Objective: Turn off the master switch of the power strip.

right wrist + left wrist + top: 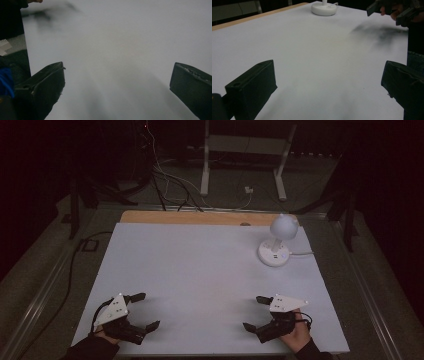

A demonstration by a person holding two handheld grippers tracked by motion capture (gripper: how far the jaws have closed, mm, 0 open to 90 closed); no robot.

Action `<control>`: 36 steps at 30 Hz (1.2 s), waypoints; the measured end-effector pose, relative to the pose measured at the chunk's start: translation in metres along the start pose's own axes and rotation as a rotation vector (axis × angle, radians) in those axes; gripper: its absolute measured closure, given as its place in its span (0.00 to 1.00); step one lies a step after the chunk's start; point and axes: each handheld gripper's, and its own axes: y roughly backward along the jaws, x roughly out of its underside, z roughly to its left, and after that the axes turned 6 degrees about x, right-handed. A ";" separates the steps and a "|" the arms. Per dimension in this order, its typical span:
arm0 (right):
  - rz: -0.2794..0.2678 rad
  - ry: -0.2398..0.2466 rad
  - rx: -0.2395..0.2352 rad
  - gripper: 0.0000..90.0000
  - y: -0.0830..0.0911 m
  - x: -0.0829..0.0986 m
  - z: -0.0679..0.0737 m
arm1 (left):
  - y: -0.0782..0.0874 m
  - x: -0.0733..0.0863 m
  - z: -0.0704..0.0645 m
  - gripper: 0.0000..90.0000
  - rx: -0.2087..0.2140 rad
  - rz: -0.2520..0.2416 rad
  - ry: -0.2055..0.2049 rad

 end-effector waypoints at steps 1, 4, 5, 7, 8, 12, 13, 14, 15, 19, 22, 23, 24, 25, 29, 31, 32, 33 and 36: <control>-0.002 0.001 -0.004 0.00 0.000 -0.001 0.000 | 0.000 0.000 0.000 0.00 0.003 0.000 -0.001; -0.010 -0.008 -0.009 0.00 0.002 -0.005 0.001 | 0.000 0.000 -0.001 0.00 0.006 0.001 -0.003; -0.011 -0.011 -0.019 0.00 0.002 -0.007 0.002 | 0.000 0.000 -0.001 0.00 0.005 0.001 -0.004; -0.016 -0.008 -0.020 0.00 0.002 -0.010 0.004 | 0.000 0.000 -0.001 0.00 0.007 -0.001 -0.002; -0.018 -0.009 -0.028 0.00 0.001 -0.011 0.005 | 0.000 0.000 -0.001 0.00 0.006 -0.001 -0.002; -0.023 -0.010 -0.027 0.00 0.001 -0.016 0.005 | 0.000 -0.001 -0.001 0.00 0.005 0.000 -0.004; -0.025 -0.011 -0.028 0.00 0.001 -0.017 0.005 | 0.000 -0.001 -0.001 0.00 0.006 -0.002 -0.003; -0.028 -0.011 -0.026 0.00 0.001 -0.018 0.004 | 0.000 -0.001 -0.001 0.00 0.007 0.000 -0.003; -0.031 -0.009 -0.017 0.00 0.002 -0.019 0.003 | 0.000 0.000 -0.001 0.00 0.006 0.001 -0.004; -0.043 -0.013 0.001 0.00 0.005 -0.024 0.000 | -0.001 0.000 -0.001 0.00 0.004 0.004 -0.003; -0.048 -0.015 0.016 0.00 0.007 -0.027 -0.003 | 0.000 0.000 -0.001 0.00 0.004 0.002 -0.003; -0.050 -0.015 0.021 0.00 0.008 -0.027 -0.004 | 0.000 0.000 -0.001 0.00 0.004 0.000 -0.003; -0.048 -0.016 0.025 0.00 0.008 -0.028 -0.004 | 0.000 0.000 -0.001 0.00 0.006 -0.002 -0.001; -0.053 -0.020 0.028 0.00 0.009 -0.029 -0.005 | 0.000 0.000 -0.001 0.00 0.006 -0.003 0.000; -0.056 -0.027 0.040 0.00 0.009 -0.031 -0.008 | -0.001 -0.001 -0.001 0.00 0.006 0.001 -0.002; -0.054 -0.025 0.048 0.00 0.010 -0.032 -0.009 | -0.001 -0.001 -0.001 0.00 0.005 0.000 -0.002; -0.055 -0.022 0.055 0.00 0.009 -0.032 -0.010 | -0.001 -0.001 -0.001 0.00 -0.002 0.000 -0.006; -0.056 -0.021 0.061 0.00 0.009 -0.032 -0.011 | -0.001 -0.001 -0.002 0.00 -0.006 -0.002 -0.012; -0.058 -0.025 0.074 0.00 0.009 -0.034 -0.015 | -0.001 -0.001 -0.002 0.00 -0.003 -0.006 -0.013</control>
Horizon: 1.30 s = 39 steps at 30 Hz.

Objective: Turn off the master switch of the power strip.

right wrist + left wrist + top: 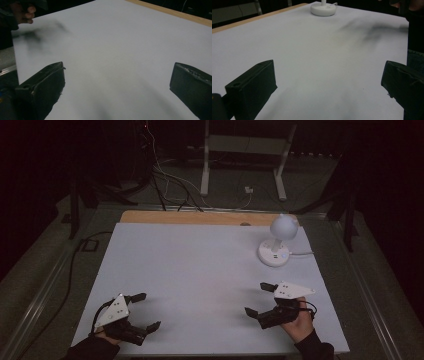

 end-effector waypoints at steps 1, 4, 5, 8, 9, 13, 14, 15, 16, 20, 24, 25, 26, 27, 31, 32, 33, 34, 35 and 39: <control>0.000 -0.001 0.004 0.00 0.000 -0.001 -0.001 | 0.000 0.000 0.000 0.00 0.001 0.001 0.002; -0.003 -0.001 0.017 0.00 0.000 -0.003 -0.005 | -0.001 0.000 0.000 0.00 0.001 0.003 0.006; -0.004 -0.001 0.023 0.00 0.000 -0.003 -0.006 | -0.001 0.000 0.000 0.00 0.002 0.003 0.006; -0.012 -0.002 0.040 0.00 0.000 -0.005 -0.010 | -0.001 0.001 0.000 0.00 0.002 0.011 0.006; -0.013 -0.008 0.043 0.00 0.000 -0.006 -0.012 | -0.001 0.001 0.000 0.00 0.001 0.013 0.006; -0.017 -0.015 0.062 0.00 0.001 -0.008 -0.017 | -0.001 0.001 0.001 0.00 0.003 0.010 0.008; -0.017 -0.016 0.068 0.00 0.001 -0.008 -0.019 | -0.001 0.001 0.001 0.00 0.003 0.011 0.010; -0.018 -0.017 0.073 0.00 0.002 -0.009 -0.020 | -0.001 0.001 0.001 0.00 0.002 0.012 0.010; -0.018 -0.019 0.085 0.00 0.002 -0.009 -0.021 | -0.001 0.001 0.001 0.00 0.003 0.012 0.008; -0.012 -0.026 0.109 0.00 0.003 -0.010 -0.026 | -0.001 0.001 0.001 0.00 0.004 0.012 0.010; -0.017 -0.036 0.120 0.00 0.005 -0.011 -0.030 | -0.001 0.000 0.001 0.00 0.003 0.011 0.007; -0.020 -0.039 0.126 0.00 0.005 -0.011 -0.032 | -0.001 0.001 0.001 0.00 0.002 0.011 0.007; -0.022 -0.042 0.129 0.00 0.006 -0.012 -0.033 | -0.001 0.001 0.001 0.00 0.004 0.011 0.009; -0.023 -0.043 0.133 0.00 0.006 -0.012 -0.035 | -0.001 0.001 0.001 0.00 0.003 0.011 0.009; -0.025 -0.052 0.153 0.00 0.007 -0.014 -0.041 | -0.001 0.001 0.001 0.00 0.003 0.012 0.008; -0.028 -0.053 0.156 0.00 0.007 -0.014 -0.042 | -0.001 0.001 0.001 0.00 0.002 0.012 0.008; -0.030 -0.060 0.156 0.00 0.008 -0.015 -0.044 | -0.001 0.001 0.001 0.00 0.002 0.012 0.008; -0.034 -0.064 0.155 0.00 0.008 -0.015 -0.045 | -0.001 0.000 0.001 0.00 0.002 0.013 0.006; -0.036 -0.068 0.160 0.00 0.008 -0.015 -0.046 | -0.001 0.000 0.001 0.00 0.004 0.011 0.007; -0.030 -0.076 0.182 0.00 0.008 -0.015 -0.052 | -0.001 0.000 0.000 0.00 0.006 0.011 0.009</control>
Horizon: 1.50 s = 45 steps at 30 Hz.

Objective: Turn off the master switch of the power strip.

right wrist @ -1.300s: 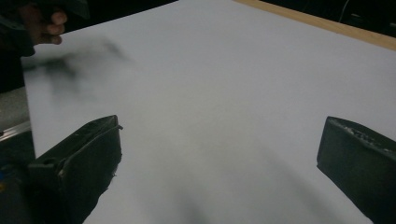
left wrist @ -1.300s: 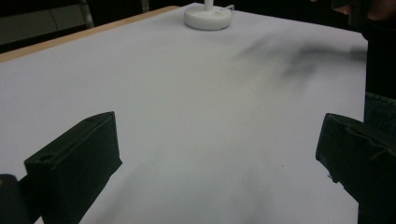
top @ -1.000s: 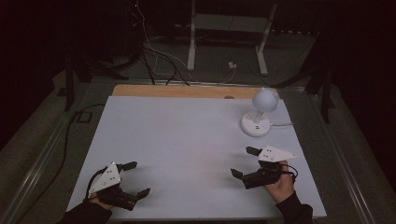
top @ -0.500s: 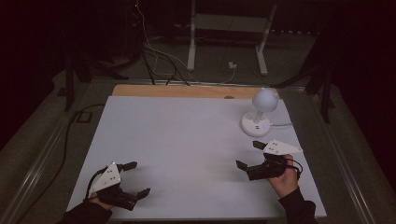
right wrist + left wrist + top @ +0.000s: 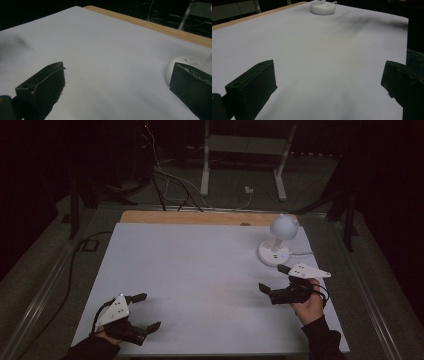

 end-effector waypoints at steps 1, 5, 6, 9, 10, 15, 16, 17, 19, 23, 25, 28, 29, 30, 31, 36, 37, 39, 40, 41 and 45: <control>0.002 -0.001 0.005 0.00 0.000 0.000 -0.002 | 0.000 0.000 0.000 0.00 -0.001 0.001 -0.002; 0.011 -0.014 0.029 0.00 -0.002 0.000 -0.008 | 0.000 0.000 0.000 0.00 0.000 0.001 -0.001; 0.014 -0.017 0.037 0.00 -0.003 0.000 -0.009 | 0.000 0.000 0.000 0.00 0.002 -0.001 0.000; 0.021 -0.023 0.055 0.00 -0.004 0.000 -0.013 | 0.000 0.000 0.000 0.00 0.007 -0.001 0.001; 0.020 -0.031 0.059 0.00 -0.004 0.000 -0.015 | -0.001 0.000 0.000 0.00 0.007 0.001 0.000; 0.025 -0.044 0.094 0.00 -0.006 0.000 -0.022 | 0.000 0.000 0.000 0.00 0.010 -0.002 0.002; 0.028 -0.048 0.100 0.00 -0.006 0.000 -0.023 | 0.000 0.000 -0.001 0.00 0.010 -0.002 0.002; 0.029 -0.051 0.105 0.00 -0.006 -0.001 -0.025 | -0.001 0.000 -0.001 0.00 0.009 0.000 0.000; 0.030 -0.058 0.116 0.00 -0.007 -0.001 -0.028 | -0.001 0.000 -0.001 0.00 0.010 0.002 0.000; 0.036 -0.067 0.133 0.00 -0.009 -0.001 -0.033 | -0.001 0.000 -0.001 0.00 0.007 0.003 -0.001; 0.038 -0.076 0.141 0.00 -0.009 -0.002 -0.035 | -0.001 0.000 -0.001 0.00 0.007 0.002 -0.001; 0.039 -0.083 0.152 0.00 -0.011 -0.002 -0.039 | -0.001 0.000 -0.001 0.00 0.005 0.003 0.000; 0.041 -0.086 0.158 0.00 -0.012 -0.003 -0.040 | -0.001 0.000 -0.001 0.00 0.005 0.004 -0.001; 0.039 -0.090 0.160 0.00 -0.012 -0.003 -0.042 | -0.001 0.000 -0.001 0.00 0.005 0.004 -0.001; 0.037 -0.092 0.161 0.00 -0.013 -0.003 -0.043 | -0.001 0.000 -0.001 0.00 0.005 0.004 0.000; 0.039 -0.106 0.189 0.00 -0.017 -0.004 -0.048 | -0.001 0.000 -0.001 0.00 0.006 0.004 0.000; 0.041 -0.105 0.194 0.00 -0.017 -0.004 -0.049 | -0.001 0.000 -0.001 0.00 0.006 0.004 0.000; 0.044 -0.112 0.198 0.00 -0.019 -0.004 -0.052 | -0.001 0.000 0.000 0.00 0.006 0.003 0.000; 0.045 -0.112 0.201 0.00 -0.020 -0.004 -0.053 | -0.001 0.000 0.000 0.00 0.005 0.004 0.000; 0.048 -0.115 0.207 0.00 -0.021 -0.004 -0.054 | -0.001 0.000 0.000 0.00 0.004 0.003 0.000; 0.056 -0.121 0.220 0.00 -0.024 -0.002 -0.061 | -0.001 0.000 0.000 0.00 0.006 0.006 0.001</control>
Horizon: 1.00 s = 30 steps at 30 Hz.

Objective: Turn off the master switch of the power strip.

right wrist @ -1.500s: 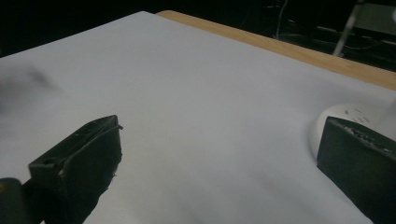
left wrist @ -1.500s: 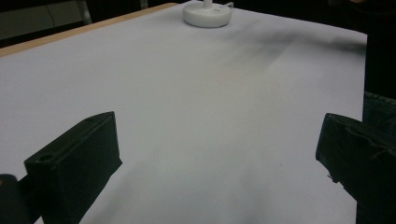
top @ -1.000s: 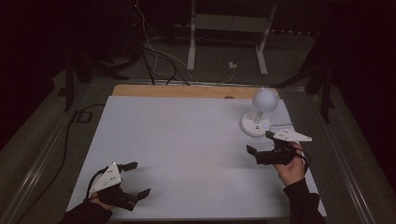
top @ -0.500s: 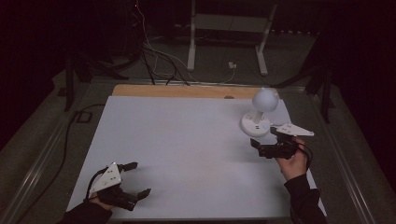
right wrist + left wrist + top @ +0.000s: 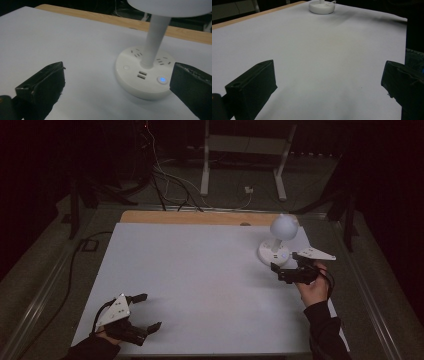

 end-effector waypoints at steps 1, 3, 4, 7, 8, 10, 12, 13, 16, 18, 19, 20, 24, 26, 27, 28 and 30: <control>-0.002 -0.006 0.003 0.00 -0.001 0.000 -0.002 | 0.000 0.000 0.000 0.00 -0.001 0.003 0.000; 0.000 -0.016 0.008 0.00 -0.004 0.001 -0.006 | 0.000 0.000 0.000 0.00 0.000 0.004 -0.002; 0.000 -0.016 0.013 0.00 -0.005 0.001 -0.007 | 0.000 0.000 0.000 0.00 0.001 0.001 -0.002; 0.004 -0.030 0.031 0.00 -0.008 0.000 -0.011 | 0.000 0.000 0.000 0.00 0.000 0.002 0.002; 0.007 -0.031 0.040 0.00 -0.009 0.000 -0.012 | 0.000 0.000 0.000 0.00 -0.001 0.001 0.002; 0.013 -0.033 0.054 0.00 -0.013 0.001 -0.014 | 0.000 0.000 0.000 0.00 0.000 0.001 0.001; 0.014 -0.041 0.057 0.00 -0.015 0.001 -0.016 | 0.000 0.000 0.000 0.00 0.000 0.001 0.003; 0.014 -0.046 0.058 0.00 -0.016 0.001 -0.017 | 0.000 0.000 0.000 0.00 0.000 0.000 0.003; 0.012 -0.069 0.057 0.00 -0.018 0.001 -0.020 | 0.000 0.000 0.000 0.00 0.001 -0.001 0.005; 0.008 -0.083 0.060 0.00 -0.020 0.001 -0.022 | 0.000 0.000 0.000 0.00 0.001 0.000 0.006; 0.006 -0.091 0.061 0.00 -0.021 0.001 -0.023 | 0.000 0.000 0.000 0.00 0.001 0.002 0.006; 0.008 -0.097 0.065 0.00 -0.022 0.001 -0.024 | -0.001 0.000 0.000 0.00 0.001 0.004 0.006; 0.018 -0.111 0.082 0.00 -0.027 0.001 -0.027 | -0.001 0.000 0.000 0.00 0.001 0.003 0.010; 0.015 -0.123 0.087 0.00 -0.029 0.002 -0.030 | -0.001 0.000 0.000 0.00 0.002 0.003 0.011; 0.017 -0.130 0.090 0.00 -0.030 0.002 -0.031 | -0.001 0.000 0.000 0.00 0.002 0.004 0.010; 0.019 -0.132 0.089 0.00 -0.031 0.002 -0.032 | -0.001 0.000 0.000 0.00 0.001 0.007 0.009; 0.023 -0.135 0.087 0.00 -0.033 0.001 -0.034 | -0.001 0.000 0.000 0.00 0.006 0.009 0.010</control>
